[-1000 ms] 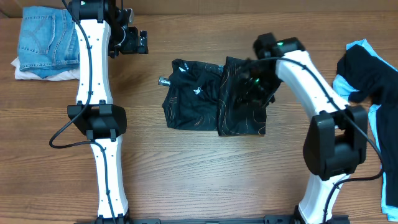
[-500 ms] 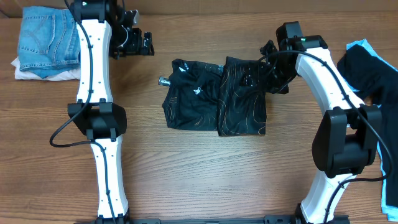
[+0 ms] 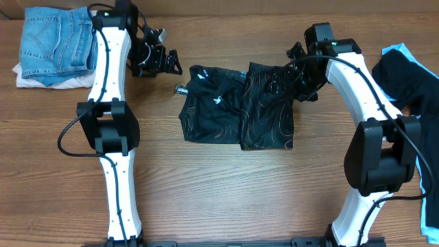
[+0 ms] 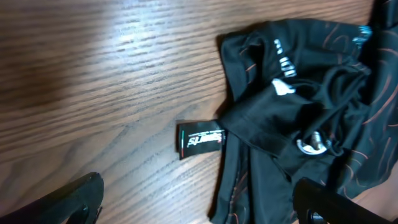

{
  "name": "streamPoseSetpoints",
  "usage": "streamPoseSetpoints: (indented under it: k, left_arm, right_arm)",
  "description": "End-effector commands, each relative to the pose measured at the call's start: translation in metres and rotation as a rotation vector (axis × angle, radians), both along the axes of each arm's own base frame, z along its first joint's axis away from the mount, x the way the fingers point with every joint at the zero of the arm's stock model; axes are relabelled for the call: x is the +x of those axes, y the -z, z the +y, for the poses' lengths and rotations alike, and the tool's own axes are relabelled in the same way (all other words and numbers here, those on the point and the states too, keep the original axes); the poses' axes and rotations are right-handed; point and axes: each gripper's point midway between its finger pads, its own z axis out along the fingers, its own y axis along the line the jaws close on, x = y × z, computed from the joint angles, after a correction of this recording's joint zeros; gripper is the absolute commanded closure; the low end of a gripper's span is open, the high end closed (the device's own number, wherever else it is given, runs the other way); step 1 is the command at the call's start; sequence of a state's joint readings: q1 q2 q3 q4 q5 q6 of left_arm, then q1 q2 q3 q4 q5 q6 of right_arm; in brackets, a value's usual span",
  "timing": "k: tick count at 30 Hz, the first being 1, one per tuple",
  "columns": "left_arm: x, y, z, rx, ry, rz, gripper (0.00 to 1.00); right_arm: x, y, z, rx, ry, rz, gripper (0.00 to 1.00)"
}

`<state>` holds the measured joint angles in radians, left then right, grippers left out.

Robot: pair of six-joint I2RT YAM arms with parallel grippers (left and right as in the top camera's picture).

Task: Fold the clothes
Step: 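Move the left gripper to the bundle's left edge and grasp it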

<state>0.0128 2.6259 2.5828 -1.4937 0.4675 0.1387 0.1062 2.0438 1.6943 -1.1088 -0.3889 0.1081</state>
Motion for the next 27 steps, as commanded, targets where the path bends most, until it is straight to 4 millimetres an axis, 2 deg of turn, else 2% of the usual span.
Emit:
streamPoseSetpoints:
  k: [1,9,17,22,27]
  left_arm:
    - [-0.008,0.018,-0.014,-0.055,0.071,0.021,0.0]
    - [-0.007,0.031,-0.033,-0.181,0.133,-0.022,0.0]
    - [-0.004,0.037,-0.035,-0.194,0.133,-0.028,0.0]
    - [-0.009,0.044,-0.035,-0.196,0.13,-0.001,0.0]
    - [-0.023,0.06,-0.035,-0.2,0.124,0.059,0.0]
  right_arm:
    - [0.004,-0.014,0.002,0.009,-0.003,-0.043,0.0]
    - [0.004,-0.014,0.002,0.009,-0.003,-0.043,0.0]
    - [0.004,-0.014,0.002,0.009,-0.003,-0.043,0.0]
    - [0.002,-0.014,0.002,0.008,-0.003,-0.036,0.0]
    - [0.002,-0.014,0.002,0.008,-0.003,-0.036,0.0]
